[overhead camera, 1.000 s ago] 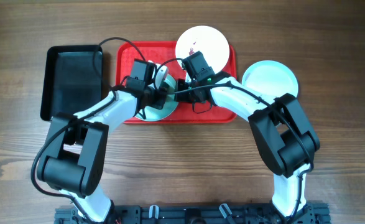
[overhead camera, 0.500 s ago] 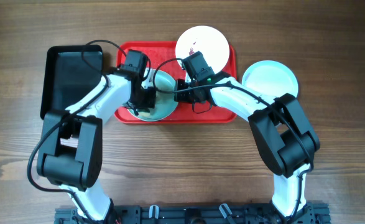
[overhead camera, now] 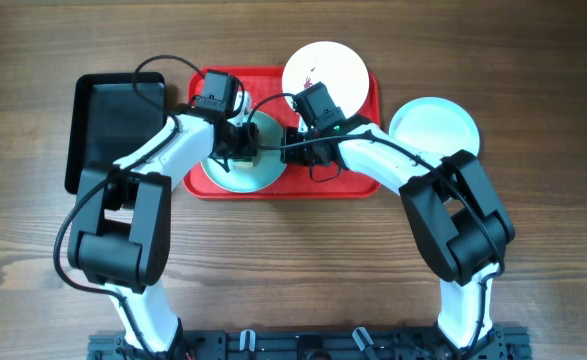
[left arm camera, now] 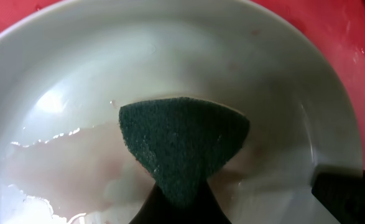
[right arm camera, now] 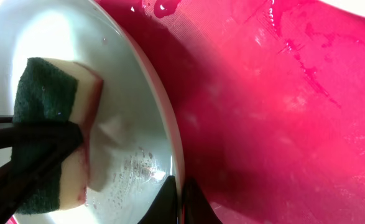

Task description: Clean dirty plates on tray and stack at the side

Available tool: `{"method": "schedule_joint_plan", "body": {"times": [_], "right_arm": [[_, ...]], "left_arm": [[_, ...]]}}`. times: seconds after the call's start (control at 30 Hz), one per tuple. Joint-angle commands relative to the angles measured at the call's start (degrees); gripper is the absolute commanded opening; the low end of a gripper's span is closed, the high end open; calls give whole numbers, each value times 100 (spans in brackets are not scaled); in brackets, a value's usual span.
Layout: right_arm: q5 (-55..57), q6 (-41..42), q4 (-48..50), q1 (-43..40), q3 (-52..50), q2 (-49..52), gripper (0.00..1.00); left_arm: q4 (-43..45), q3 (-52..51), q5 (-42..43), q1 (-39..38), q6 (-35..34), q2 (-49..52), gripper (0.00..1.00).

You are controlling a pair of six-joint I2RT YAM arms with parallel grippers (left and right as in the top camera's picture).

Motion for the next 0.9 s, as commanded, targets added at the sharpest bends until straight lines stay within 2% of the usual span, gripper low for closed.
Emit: {"method": "schedule_joint_plan", "body": {"times": [0.0,0.17,0.27,0.4,0.6,0.73,0.87], "right_arm": [[-98,-140,-24,39,85,122,4],[-98,-138,-22,39,85,122,4],[-98,-138,-22,39,85,122,4],[-98,-138,-22,39,85,122,4],[-96,-140,-24,39,85,122,4],[-96,-142,-28,39,85,122,4],[-96,-140,-26,39,85,122,4]], "left_arm": [[-396,-61,-33,46,-98,413,4],[-1303,-57,-535,48,-57,332,4],[-1521,-57,-610,48,208,328,4],[-1161,-57,-485,39,291,328,4],[-323,-57,962,-85,1561,328,4],[-212,-59,949,-188,1902,328,4],[-387,-59,295,-136,1696,328,4]]}}
